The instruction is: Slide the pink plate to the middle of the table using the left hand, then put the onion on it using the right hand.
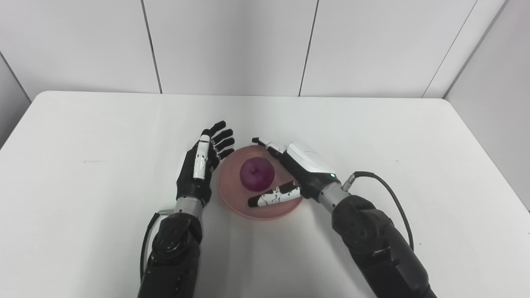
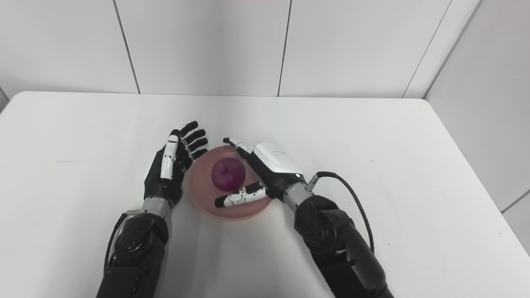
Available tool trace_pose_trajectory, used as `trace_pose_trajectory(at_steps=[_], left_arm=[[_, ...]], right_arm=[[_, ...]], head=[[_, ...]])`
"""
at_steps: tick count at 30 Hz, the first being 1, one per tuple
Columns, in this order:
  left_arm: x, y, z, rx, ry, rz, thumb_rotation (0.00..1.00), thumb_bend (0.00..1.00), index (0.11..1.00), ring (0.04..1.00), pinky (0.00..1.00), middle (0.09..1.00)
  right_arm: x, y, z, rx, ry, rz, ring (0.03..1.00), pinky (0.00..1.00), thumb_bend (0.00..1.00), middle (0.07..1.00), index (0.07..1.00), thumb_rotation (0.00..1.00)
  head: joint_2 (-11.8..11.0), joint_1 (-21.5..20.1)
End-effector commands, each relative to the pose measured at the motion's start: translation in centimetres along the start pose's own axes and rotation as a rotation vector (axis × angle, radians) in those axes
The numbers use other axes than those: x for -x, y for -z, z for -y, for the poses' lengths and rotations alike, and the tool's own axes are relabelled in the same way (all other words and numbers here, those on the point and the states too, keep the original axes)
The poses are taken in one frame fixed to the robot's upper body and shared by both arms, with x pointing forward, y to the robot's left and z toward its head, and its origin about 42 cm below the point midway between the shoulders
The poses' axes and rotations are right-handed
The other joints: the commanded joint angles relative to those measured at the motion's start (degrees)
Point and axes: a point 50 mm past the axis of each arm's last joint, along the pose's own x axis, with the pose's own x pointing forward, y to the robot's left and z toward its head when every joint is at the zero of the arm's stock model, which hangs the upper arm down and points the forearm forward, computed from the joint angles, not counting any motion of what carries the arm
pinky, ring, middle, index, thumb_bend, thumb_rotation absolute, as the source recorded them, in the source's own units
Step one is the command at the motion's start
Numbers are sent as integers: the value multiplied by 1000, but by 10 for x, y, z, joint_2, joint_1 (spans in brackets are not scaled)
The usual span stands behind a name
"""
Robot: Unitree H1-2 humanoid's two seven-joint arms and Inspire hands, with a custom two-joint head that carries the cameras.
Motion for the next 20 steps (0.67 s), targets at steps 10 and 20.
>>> trace_pose_trajectory(at_steps=[10, 20], left_arm=[[2, 7, 0, 12, -18, -32, 1000, 376, 778, 785, 741, 792], [2, 9, -2, 7, -14, -29, 1000, 378, 774, 782, 740, 790]], right_arm=[[7, -6, 25, -51, 157, 97, 897, 767, 1000, 936, 951, 594], [21, 21, 25, -186, 301, 84, 912, 834, 1000, 950, 967, 570]], head=[[-2, -4], [-6, -6]])
